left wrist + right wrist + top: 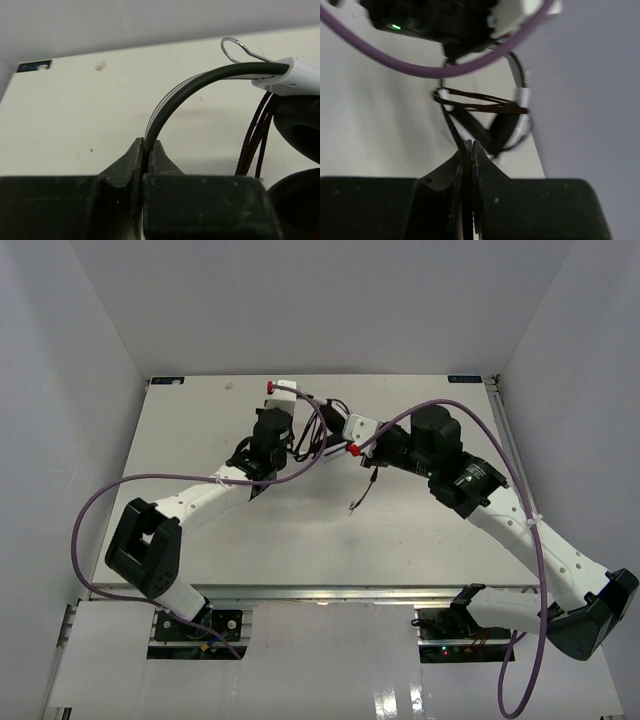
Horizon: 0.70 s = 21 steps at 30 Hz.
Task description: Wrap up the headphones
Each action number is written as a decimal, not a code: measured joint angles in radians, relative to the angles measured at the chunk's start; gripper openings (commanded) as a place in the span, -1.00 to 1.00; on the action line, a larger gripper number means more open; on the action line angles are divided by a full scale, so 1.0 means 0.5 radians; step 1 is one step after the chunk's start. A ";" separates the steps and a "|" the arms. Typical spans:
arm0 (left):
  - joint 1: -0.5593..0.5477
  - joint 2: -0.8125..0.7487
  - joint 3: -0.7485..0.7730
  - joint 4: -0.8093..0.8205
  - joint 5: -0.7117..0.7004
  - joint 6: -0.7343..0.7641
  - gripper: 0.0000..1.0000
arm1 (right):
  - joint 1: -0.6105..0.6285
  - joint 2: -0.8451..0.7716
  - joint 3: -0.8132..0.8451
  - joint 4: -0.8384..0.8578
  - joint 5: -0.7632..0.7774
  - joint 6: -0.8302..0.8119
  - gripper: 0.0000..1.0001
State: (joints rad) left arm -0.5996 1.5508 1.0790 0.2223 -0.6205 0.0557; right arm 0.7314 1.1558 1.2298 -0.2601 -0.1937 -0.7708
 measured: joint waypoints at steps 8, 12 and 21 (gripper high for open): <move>0.012 -0.657 -0.438 -0.056 0.712 0.105 -1.00 | -0.168 0.088 -0.058 0.101 0.442 -0.227 -0.75; 0.016 -0.956 -0.485 -0.070 1.110 0.076 -1.00 | -0.385 0.179 -0.066 0.123 0.273 -0.148 -0.74; 0.017 -1.093 -0.484 -0.086 1.834 -0.297 -1.00 | -0.750 0.322 -0.120 0.239 -0.994 0.270 -0.47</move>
State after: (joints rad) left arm -0.5911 1.0046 0.8368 0.1791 0.2967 -0.0926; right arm 0.3562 1.3169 1.1698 -0.1406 -0.6908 -0.6359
